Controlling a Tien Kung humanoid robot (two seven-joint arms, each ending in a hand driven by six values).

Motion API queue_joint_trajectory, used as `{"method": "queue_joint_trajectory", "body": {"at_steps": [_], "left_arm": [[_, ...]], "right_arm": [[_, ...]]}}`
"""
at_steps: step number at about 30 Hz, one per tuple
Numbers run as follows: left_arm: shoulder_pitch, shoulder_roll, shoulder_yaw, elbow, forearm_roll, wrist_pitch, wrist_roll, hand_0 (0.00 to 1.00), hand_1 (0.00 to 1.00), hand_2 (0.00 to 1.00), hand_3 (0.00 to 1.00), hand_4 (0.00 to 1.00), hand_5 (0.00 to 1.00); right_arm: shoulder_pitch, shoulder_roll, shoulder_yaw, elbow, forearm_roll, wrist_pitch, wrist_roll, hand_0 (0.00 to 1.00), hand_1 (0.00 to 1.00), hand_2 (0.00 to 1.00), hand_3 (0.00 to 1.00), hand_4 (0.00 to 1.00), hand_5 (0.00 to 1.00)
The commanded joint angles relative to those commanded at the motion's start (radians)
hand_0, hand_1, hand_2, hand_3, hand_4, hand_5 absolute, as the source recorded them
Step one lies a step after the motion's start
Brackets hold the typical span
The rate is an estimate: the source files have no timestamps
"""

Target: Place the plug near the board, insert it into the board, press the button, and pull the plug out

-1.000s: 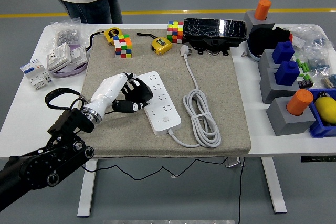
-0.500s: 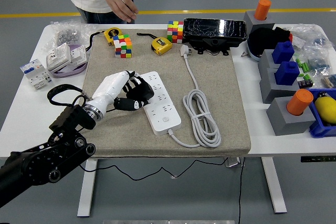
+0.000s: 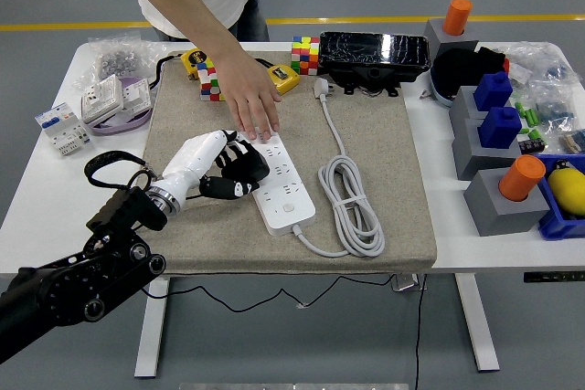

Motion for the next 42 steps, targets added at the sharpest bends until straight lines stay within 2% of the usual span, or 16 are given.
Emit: {"method": "queue_joint_trajectory", "body": {"at_steps": [21, 22, 27, 28, 33, 34, 42], "left_arm": [[0.007, 0.007, -0.006, 0.013, 0.005, -0.011, 0.003, 0.38, 0.366, 0.439, 0.529, 0.598, 0.002], [0.007, 0.006, -0.006, 0.014, 0.002, -0.013, 0.002, 0.412, 0.401, 0.462, 0.538, 0.63, 0.002], [0.008, 0.004, -0.009, 0.016, -0.008, -0.024, -0.012, 0.412, 0.401, 0.462, 0.538, 0.63, 0.002], [0.008, 0.003, -0.01, 0.016, -0.007, -0.025, -0.014, 0.601, 0.704, 0.673, 0.678, 0.998, 0.158], [0.008, 0.001, -0.013, 0.016, -0.01, -0.025, -0.031, 0.601, 0.704, 0.673, 0.678, 0.998, 0.158], [0.008, 0.001, -0.013, 0.016, -0.011, -0.026, -0.033, 0.66, 0.755, 0.73, 0.737, 0.998, 0.231], [0.012, 0.001, -0.021, 0.012, -0.016, -0.026, -0.041, 0.665, 0.759, 0.736, 0.742, 0.998, 0.249]], "right_arm": [[-0.005, 0.002, 0.009, 0.006, -0.005, -0.001, 0.0, 0.528, 0.632, 0.612, 0.539, 0.883, 0.41], [-0.004, 0.002, 0.009, 0.006, -0.005, -0.001, 0.0, 0.528, 0.632, 0.613, 0.539, 0.884, 0.41], [-0.004, 0.002, 0.011, 0.006, -0.005, -0.001, 0.0, 0.528, 0.632, 0.613, 0.539, 0.884, 0.41], [-0.004, 0.001, 0.012, 0.006, -0.004, -0.001, 0.0, 0.528, 0.632, 0.611, 0.539, 0.883, 0.409], [-0.006, 0.002, 0.01, 0.005, -0.004, 0.0, -0.001, 0.528, 0.632, 0.611, 0.539, 0.883, 0.409], [-0.007, 0.002, 0.01, 0.005, -0.004, 0.0, -0.001, 0.528, 0.632, 0.612, 0.539, 0.883, 0.41], [-0.005, 0.002, 0.01, 0.007, -0.004, 0.0, -0.001, 0.528, 0.631, 0.613, 0.539, 0.883, 0.41]]}}
